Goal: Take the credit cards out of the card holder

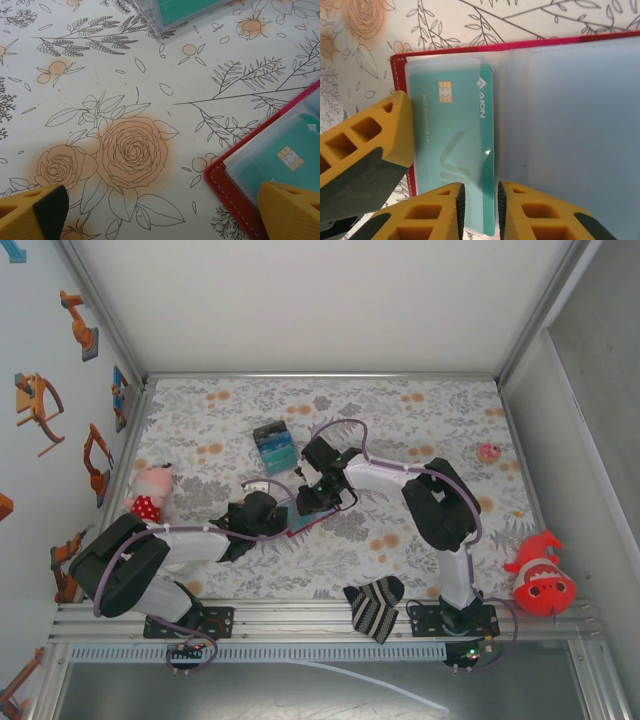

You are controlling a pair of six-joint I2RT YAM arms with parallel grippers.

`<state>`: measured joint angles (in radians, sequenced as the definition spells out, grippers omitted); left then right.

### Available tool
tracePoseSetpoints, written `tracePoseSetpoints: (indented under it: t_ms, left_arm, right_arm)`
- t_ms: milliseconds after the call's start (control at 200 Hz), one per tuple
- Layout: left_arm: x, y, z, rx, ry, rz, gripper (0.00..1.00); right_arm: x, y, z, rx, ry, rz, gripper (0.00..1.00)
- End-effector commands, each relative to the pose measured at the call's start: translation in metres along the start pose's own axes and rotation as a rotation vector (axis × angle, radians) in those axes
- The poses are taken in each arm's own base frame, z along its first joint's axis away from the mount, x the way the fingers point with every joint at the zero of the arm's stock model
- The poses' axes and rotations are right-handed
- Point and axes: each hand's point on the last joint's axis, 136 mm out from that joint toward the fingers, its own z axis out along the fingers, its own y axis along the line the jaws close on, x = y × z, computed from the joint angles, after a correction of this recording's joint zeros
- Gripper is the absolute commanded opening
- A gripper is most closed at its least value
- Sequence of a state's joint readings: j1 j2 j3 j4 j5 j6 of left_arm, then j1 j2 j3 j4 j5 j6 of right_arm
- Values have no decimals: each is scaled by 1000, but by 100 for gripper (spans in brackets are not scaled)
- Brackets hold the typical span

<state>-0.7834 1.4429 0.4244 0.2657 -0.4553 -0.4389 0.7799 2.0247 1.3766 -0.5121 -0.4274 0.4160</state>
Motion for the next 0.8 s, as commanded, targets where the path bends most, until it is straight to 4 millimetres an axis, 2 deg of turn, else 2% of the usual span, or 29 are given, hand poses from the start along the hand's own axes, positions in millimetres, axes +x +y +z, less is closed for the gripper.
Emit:
tracePoseSetpoints:
  t_ms: [0, 290, 666, 796]
  left_arm:
    - [12, 9, -1, -53, 48, 65, 97]
    - [12, 4, 2, -85, 63, 127, 97]
    - [14, 6, -1, -95, 72, 139, 97]
    - [13, 5, -2, -92, 69, 141, 97]
  right_arm:
    - [0, -3, 2, -23, 17, 36, 24]
    - [4, 1, 8, -138, 22, 89, 20]
    - [-8, 20, -10, -365, -46, 121, 8]
    - [-9, 23, -11, -395, -50, 119, 8]
